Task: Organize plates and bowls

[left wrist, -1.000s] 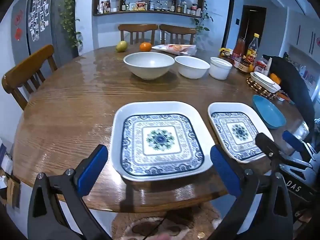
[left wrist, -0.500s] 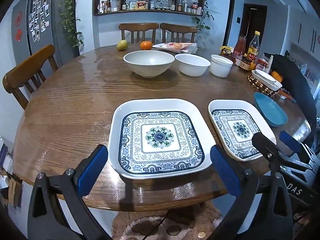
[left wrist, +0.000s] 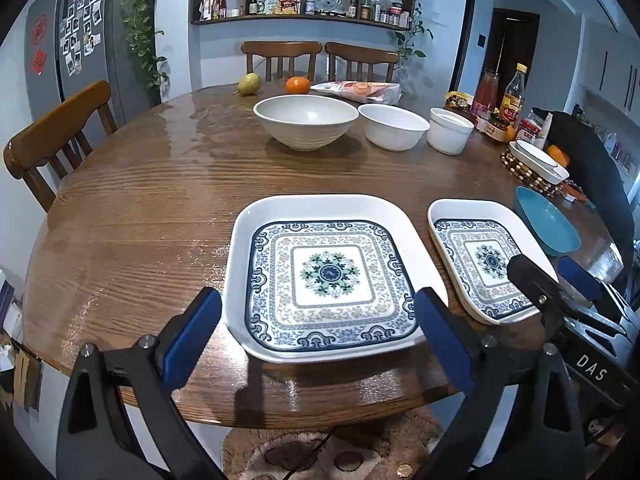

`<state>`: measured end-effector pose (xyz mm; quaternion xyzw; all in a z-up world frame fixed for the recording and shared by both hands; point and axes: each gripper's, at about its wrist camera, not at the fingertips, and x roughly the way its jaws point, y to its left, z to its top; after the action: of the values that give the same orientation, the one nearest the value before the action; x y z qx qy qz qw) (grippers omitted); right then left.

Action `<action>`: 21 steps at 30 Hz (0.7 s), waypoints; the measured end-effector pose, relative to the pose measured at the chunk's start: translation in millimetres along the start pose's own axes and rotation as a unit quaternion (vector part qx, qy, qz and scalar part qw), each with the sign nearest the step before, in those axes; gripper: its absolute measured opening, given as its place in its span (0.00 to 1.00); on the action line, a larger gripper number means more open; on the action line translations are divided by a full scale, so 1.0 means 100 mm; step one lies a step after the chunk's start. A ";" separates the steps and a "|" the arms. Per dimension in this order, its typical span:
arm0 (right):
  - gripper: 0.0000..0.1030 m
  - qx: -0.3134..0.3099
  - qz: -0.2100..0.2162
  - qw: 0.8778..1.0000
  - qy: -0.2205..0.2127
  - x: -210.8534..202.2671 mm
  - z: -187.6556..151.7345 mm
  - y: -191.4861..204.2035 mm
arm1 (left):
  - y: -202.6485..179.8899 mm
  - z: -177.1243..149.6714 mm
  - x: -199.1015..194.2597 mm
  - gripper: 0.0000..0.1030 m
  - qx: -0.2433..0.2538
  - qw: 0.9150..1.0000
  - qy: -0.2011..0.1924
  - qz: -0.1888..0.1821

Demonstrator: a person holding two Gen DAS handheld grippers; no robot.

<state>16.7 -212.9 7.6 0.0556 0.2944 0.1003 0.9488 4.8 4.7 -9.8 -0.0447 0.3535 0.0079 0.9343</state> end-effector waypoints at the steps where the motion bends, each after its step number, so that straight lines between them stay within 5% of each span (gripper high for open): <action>1: 0.94 0.000 0.000 1.000 0.000 0.01 0.00 0.00 | 0.01 0.00 0.00 0.92 -0.001 1.000 0.000 0.000; 10: 0.88 -0.002 0.004 1.000 0.004 0.07 0.02 0.04 | 0.10 0.00 0.05 0.87 -0.015 1.000 0.008 -0.004; 21: 0.60 0.000 0.065 0.998 0.018 0.19 0.06 0.15 | 0.28 0.03 0.10 0.75 -0.048 0.999 0.018 -0.008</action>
<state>32.4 -194.5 4.5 0.0723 0.3075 0.1627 0.9348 12.4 32.7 -16.3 -0.0928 0.3687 0.0164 0.9248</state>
